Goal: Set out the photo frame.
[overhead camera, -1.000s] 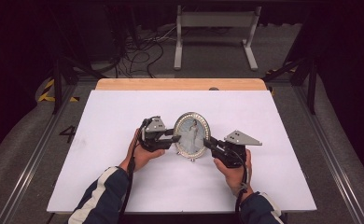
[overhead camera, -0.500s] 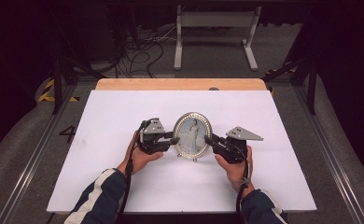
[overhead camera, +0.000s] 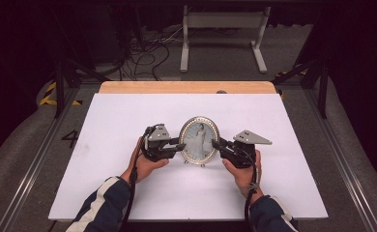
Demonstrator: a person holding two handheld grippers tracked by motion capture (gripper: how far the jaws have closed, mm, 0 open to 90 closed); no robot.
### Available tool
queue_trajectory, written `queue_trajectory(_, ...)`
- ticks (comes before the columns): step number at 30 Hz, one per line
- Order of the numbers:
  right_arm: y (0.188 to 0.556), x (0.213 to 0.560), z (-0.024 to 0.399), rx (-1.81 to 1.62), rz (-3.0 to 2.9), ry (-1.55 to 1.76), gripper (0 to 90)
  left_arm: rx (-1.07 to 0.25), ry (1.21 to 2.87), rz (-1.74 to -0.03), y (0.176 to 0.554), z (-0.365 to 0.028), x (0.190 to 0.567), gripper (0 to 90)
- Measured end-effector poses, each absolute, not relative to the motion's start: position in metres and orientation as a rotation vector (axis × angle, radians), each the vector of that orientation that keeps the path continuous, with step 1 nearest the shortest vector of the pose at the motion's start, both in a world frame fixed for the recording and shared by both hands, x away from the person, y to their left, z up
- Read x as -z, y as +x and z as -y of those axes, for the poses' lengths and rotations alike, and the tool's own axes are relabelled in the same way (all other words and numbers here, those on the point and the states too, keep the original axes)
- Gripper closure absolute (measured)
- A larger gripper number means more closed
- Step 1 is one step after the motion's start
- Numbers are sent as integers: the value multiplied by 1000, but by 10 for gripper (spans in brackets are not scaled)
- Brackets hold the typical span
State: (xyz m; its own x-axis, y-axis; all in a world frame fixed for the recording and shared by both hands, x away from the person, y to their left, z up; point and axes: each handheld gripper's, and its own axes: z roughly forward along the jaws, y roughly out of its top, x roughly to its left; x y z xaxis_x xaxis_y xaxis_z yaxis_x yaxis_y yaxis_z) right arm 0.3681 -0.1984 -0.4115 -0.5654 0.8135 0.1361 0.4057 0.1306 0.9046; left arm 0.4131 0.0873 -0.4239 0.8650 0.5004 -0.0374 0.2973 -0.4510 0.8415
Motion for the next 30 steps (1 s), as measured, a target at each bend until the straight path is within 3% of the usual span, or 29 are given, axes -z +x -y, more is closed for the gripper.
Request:
queue_trajectory(13, 353, 411, 198, -1385, -1969, 1160, 745, -335, 2069, -572, 409, -87, 419, 695)
queue_trajectory(30, 361, 410, 194, -1387, -2007, 1129, 765, -381, 2093, -572, 400, -93, 423, 723)
